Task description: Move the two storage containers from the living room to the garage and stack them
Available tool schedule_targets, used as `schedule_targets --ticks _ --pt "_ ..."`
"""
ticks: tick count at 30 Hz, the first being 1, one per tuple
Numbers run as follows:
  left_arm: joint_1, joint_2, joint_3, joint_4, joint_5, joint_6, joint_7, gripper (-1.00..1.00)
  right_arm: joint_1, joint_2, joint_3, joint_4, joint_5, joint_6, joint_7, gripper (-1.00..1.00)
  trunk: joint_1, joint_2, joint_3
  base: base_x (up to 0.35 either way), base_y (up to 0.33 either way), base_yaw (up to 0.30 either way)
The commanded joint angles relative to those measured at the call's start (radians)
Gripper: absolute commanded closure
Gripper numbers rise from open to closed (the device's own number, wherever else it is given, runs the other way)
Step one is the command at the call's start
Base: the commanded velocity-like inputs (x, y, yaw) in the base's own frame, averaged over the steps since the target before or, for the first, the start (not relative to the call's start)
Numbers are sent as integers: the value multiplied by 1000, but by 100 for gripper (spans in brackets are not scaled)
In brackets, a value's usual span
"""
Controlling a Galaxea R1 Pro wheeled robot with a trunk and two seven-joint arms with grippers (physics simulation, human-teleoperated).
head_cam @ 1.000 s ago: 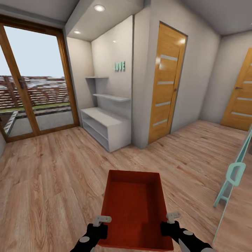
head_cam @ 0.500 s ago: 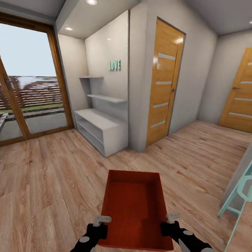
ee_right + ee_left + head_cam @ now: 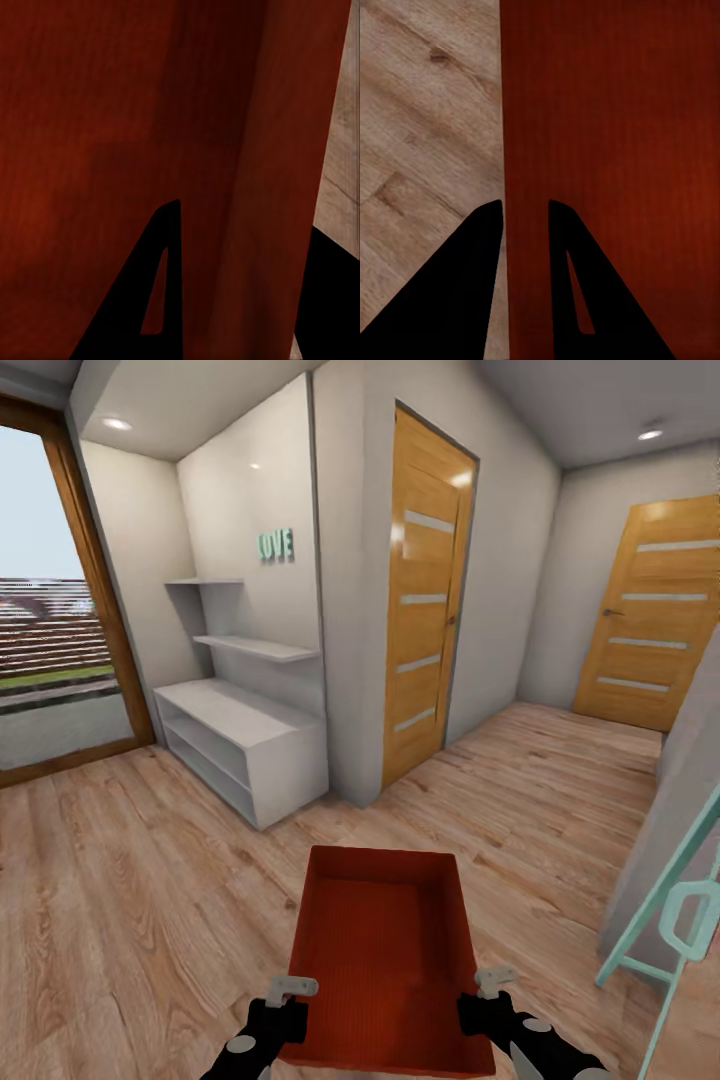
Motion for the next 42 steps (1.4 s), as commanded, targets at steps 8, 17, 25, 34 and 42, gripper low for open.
schedule_targets --ticks 8,17,25,34,42 --pt "0 2 -6 1 12 5 17 100 -1 1 -2 -2 3 -68 -1 100 0 0 -1 341 0 -18" --pt "0 2 -6 1 12 5 17 100 -1 0 -2 -2 4 -69 -1 100 0 0 -1 341 0 0" --pt "0 2 -6 1 13 5 17 100 -1 0 -2 -2 4 -69 -1 100 0 0 -1 341 53 0" --pt "0 2 -6 1 13 5 17 100 -1 0 -2 -2 4 -69 -1 100 0 0 -1 341 74 0" --pt "0 2 -6 1 13 5 17 100 0 0 -2 -2 2 -69 -1 100 0 0 1 341 74 -151"
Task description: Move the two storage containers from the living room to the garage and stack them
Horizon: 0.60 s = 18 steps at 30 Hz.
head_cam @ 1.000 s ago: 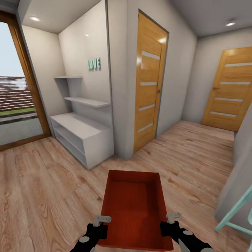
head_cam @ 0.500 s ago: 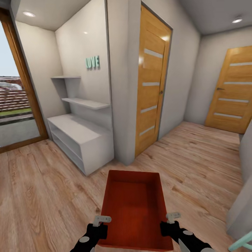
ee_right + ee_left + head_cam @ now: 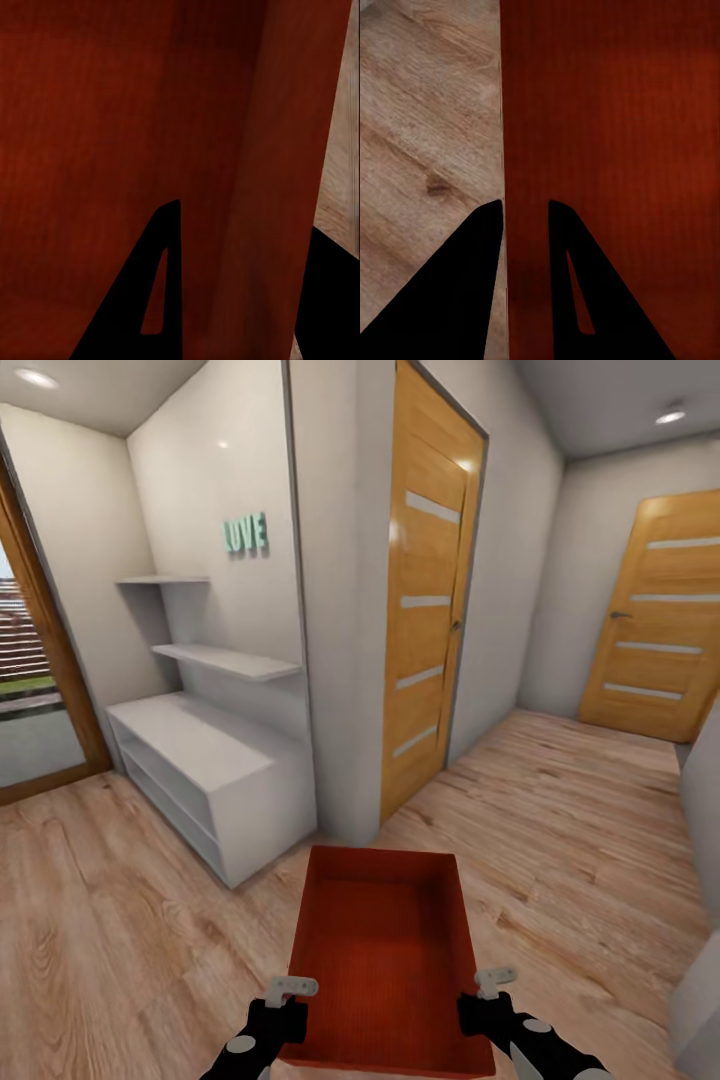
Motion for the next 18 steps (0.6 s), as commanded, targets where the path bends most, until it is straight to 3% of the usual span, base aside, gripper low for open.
schedule_targets --ticks 1,18 --pt "0 2 -5 1 12 5 17 100 -1 0 0 -2 1 -68 0 100 1 0 0 341 74 -268" --pt "0 2 -5 1 12 5 17 100 3 -1 0 -2 1 -70 0 100 1 0 15 341 33 -261"
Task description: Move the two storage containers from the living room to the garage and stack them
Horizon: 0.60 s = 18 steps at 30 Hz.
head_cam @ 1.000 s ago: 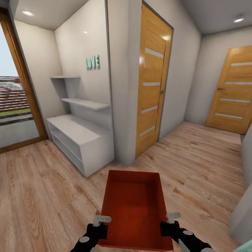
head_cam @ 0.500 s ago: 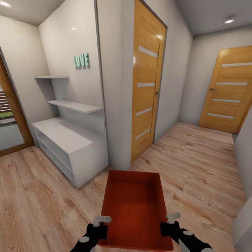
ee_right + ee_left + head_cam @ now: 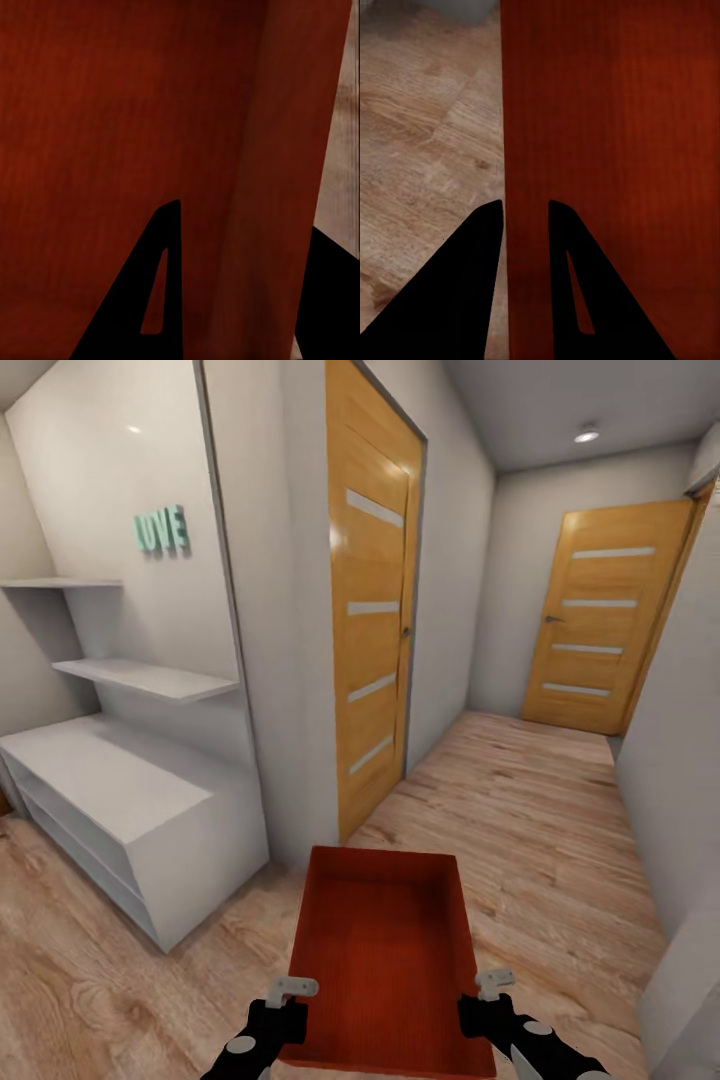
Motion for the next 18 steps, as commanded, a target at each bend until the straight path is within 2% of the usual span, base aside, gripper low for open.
schedule_targets --ticks 1,11,18 --pt "0 2 -2 0 11 5 17 100 -1 0 4 -2 1 -66 0 100 1 0 0 341 0 -248" --pt "0 2 -2 0 11 5 17 100 -1 0 4 -2 2 -66 1 100 1 0 11 341 0 -234" --pt "0 2 -2 0 11 5 17 100 -1 1 4 -2 5 -66 0 100 1 0 12 341 0 -35"
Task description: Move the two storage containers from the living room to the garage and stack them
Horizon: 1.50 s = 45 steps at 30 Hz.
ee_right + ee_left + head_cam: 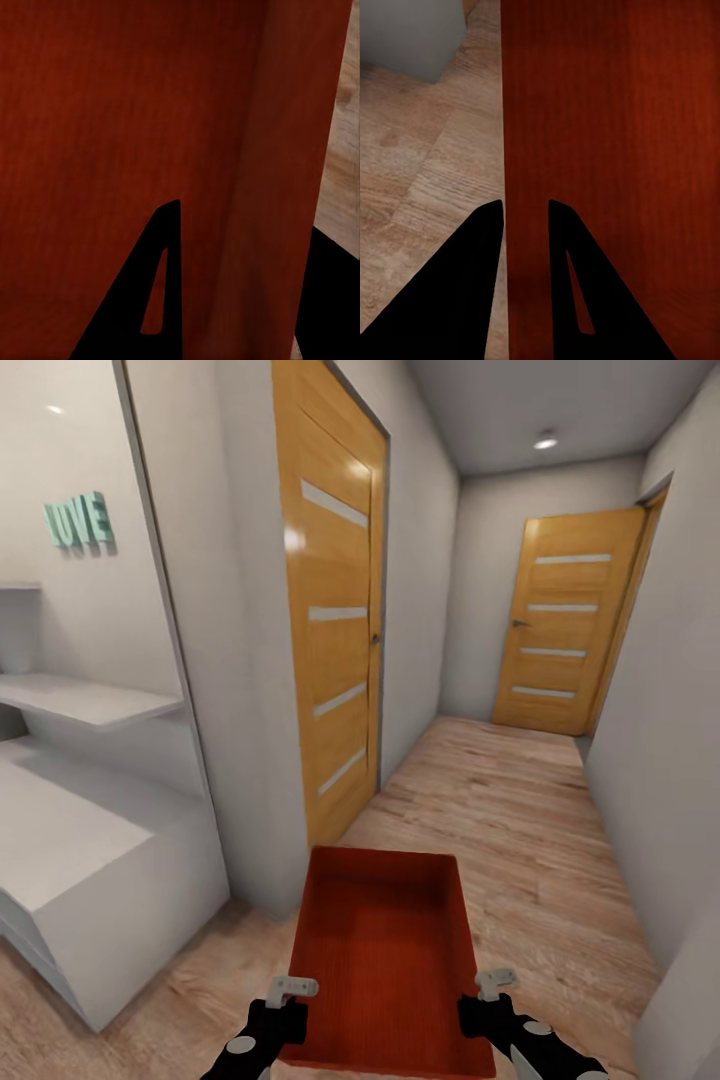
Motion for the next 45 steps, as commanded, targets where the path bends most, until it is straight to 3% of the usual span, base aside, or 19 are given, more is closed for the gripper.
schedule_targets --ticks 1,21,45 --pt "-1 1 -3 0 11 5 16 100 0 0 7 -2 2 -66 1 100 0 0 -1 341 0 -3" --pt "-1 1 -3 0 11 5 15 100 0 -1 7 -2 -1 -67 2 100 0 0 16 341 0 -162" --pt "-1 1 -3 1 10 5 15 100 0 -1 7 -2 -2 -67 1 100 0 0 23 341 0 -51"
